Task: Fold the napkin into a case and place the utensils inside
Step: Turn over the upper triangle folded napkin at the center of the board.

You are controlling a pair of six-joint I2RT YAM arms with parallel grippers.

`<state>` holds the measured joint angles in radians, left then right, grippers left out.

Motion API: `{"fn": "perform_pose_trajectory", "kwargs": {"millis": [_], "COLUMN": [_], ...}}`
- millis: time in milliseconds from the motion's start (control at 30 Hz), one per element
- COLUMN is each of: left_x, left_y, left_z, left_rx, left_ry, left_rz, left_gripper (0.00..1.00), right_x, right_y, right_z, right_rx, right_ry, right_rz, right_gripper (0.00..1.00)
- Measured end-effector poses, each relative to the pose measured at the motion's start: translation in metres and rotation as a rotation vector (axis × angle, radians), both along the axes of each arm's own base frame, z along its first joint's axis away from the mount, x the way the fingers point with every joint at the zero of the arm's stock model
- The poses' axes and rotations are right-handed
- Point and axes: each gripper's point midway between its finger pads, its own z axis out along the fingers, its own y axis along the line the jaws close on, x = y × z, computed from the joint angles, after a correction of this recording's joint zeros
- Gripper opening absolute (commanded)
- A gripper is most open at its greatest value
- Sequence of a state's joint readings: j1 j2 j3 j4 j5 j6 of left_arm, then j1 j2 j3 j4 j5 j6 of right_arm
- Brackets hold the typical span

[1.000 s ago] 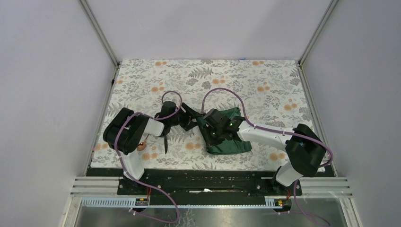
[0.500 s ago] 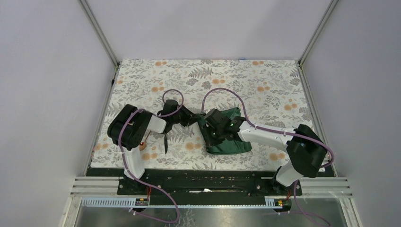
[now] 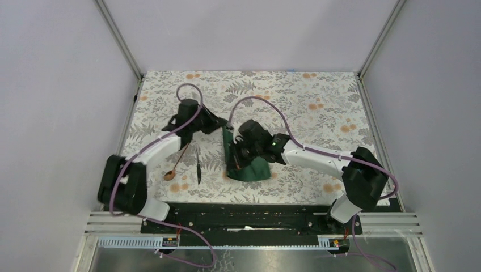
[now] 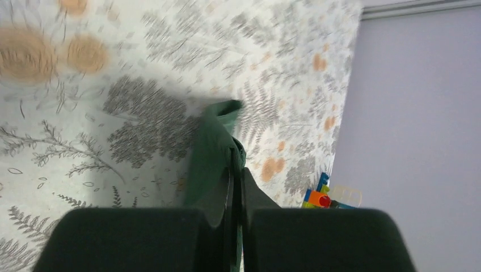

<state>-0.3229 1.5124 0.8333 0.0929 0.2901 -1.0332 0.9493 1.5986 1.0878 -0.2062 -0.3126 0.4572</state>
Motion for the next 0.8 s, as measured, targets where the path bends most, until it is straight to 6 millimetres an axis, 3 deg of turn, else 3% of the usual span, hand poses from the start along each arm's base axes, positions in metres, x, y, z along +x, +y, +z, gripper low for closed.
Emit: {"fn": "perform_pose_trajectory", "kwargs": {"millis": [167,233,333,400,500,633,700,800], "left_x": [-0.003,-0.01,-0.016,-0.014,-0.005,0.01,0.014,0.016], "left_y": [0.021,0.024,0.017,0.002,-0.033,-0.088,-0.106,-0.124], "left_z": [0.111,0.141,0.168,0.166,0.127,0.031,-0.016,-0.062], "left_rx": [0.131,0.184,0.258,0.306,0.404,0.554,0.612,0.665], "left_ry": [-0.235,-0.3,-0.365,-0.369,-0.306,-0.163,-0.099,-0.045], "left_rz": [0.051,0.069,0.07,0.048,-0.023,-0.153,-0.204,-0.255], "left_gripper": [0.0,0.0,0.0,0.0,0.0,0.0,0.0,0.0], "right_x": [0.0,-0.002,-0.003,0.0,0.008,0.009,0.009,0.011], "right_y": [0.052,0.059,0.048,0.027,-0.015,-0.07,-0.09,-0.113], "right_z": [0.073,0.094,0.106,0.096,0.053,-0.007,-0.026,-0.047], "right_rx": [0.309,0.408,0.524,0.576,0.589,0.547,0.531,0.51], "right_ry": [-0.019,-0.009,0.037,0.094,0.206,0.353,0.399,0.446], "right_rz": [0.089,0.11,0.102,0.06,-0.067,-0.247,-0.306,-0.373], "right_gripper": [0.0,0.0,0.0,0.0,0.0,0.0,0.0,0.0]}}
